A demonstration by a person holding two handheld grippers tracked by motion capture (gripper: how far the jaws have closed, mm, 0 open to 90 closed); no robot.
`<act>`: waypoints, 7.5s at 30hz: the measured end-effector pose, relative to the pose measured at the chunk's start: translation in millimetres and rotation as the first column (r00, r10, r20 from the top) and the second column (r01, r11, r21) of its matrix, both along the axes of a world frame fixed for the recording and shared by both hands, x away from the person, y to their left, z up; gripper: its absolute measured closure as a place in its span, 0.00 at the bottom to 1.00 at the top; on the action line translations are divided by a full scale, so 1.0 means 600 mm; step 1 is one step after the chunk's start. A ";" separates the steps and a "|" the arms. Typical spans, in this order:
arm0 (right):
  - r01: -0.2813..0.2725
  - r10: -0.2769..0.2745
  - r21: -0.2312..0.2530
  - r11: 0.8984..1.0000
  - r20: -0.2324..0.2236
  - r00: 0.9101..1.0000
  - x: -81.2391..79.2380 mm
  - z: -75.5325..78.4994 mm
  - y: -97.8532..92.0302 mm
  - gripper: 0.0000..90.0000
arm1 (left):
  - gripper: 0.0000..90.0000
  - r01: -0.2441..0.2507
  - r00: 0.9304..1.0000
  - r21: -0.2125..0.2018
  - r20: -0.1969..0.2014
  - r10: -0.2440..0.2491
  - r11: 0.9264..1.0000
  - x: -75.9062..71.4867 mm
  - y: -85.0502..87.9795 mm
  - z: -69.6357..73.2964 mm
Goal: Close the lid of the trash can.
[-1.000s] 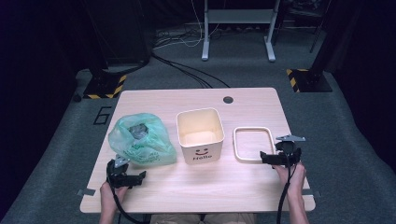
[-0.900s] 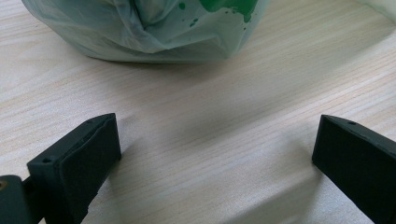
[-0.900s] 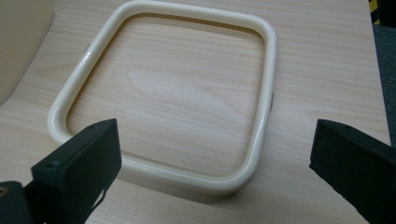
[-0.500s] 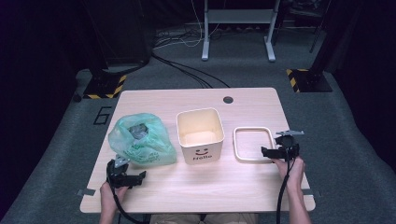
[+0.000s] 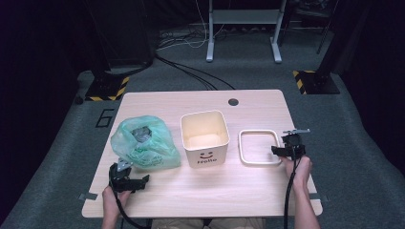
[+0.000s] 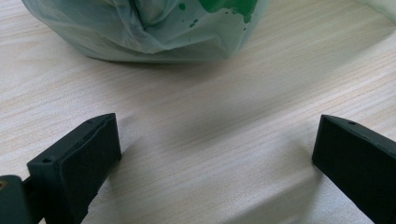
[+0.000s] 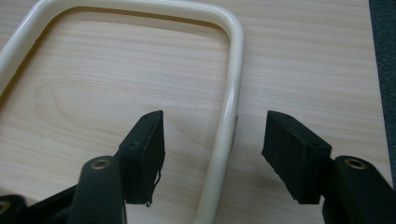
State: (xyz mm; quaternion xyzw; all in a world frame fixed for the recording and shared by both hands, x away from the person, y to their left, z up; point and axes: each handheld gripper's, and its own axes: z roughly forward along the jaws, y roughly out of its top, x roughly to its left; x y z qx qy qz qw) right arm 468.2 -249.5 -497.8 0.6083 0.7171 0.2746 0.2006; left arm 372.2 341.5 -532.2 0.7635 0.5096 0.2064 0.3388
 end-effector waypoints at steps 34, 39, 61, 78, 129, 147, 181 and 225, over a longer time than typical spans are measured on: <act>0.078 -0.079 -0.021 0.997 -0.030 0.996 0.020 -0.010 0.000 0.89 | 0.01 -0.001 1.000 0.000 0.000 0.001 1.000 0.000 0.000 0.000; 0.083 -0.082 0.003 0.997 -0.017 0.996 0.017 0.001 -0.001 0.90 | 0.01 -0.001 1.000 0.000 0.000 0.001 1.000 0.000 0.000 0.000; 0.051 -0.051 0.040 0.998 0.002 0.999 0.005 0.054 0.000 0.90 | 0.01 0.006 1.000 0.011 -0.005 -0.006 1.000 0.000 0.001 0.001; 0.040 -0.040 0.051 0.998 0.010 0.999 0.003 0.075 0.003 0.90 | 0.01 -0.007 1.000 0.003 0.001 0.007 1.000 -0.001 0.000 0.000; 0.014 -0.016 0.063 0.998 0.028 0.999 0.011 0.140 0.021 0.90 | 0.01 -0.006 1.000 0.004 0.001 0.006 1.000 -0.001 0.000 0.001; -0.008 0.005 0.065 0.998 0.048 0.999 0.014 0.158 0.031 0.90 | 0.02 0.000 1.000 0.008 0.002 0.000 1.000 -0.002 0.000 0.001; -0.041 0.036 0.067 0.997 0.074 0.997 0.021 0.193 0.051 0.90 | 0.04 0.156 0.988 -0.035 0.005 -0.156 0.987 -0.038 -0.067 0.008; -0.078 0.071 0.064 0.995 0.094 0.993 0.023 0.225 0.087 0.90 | 0.07 0.346 0.936 -0.157 0.123 -0.330 0.925 -0.026 -0.177 0.133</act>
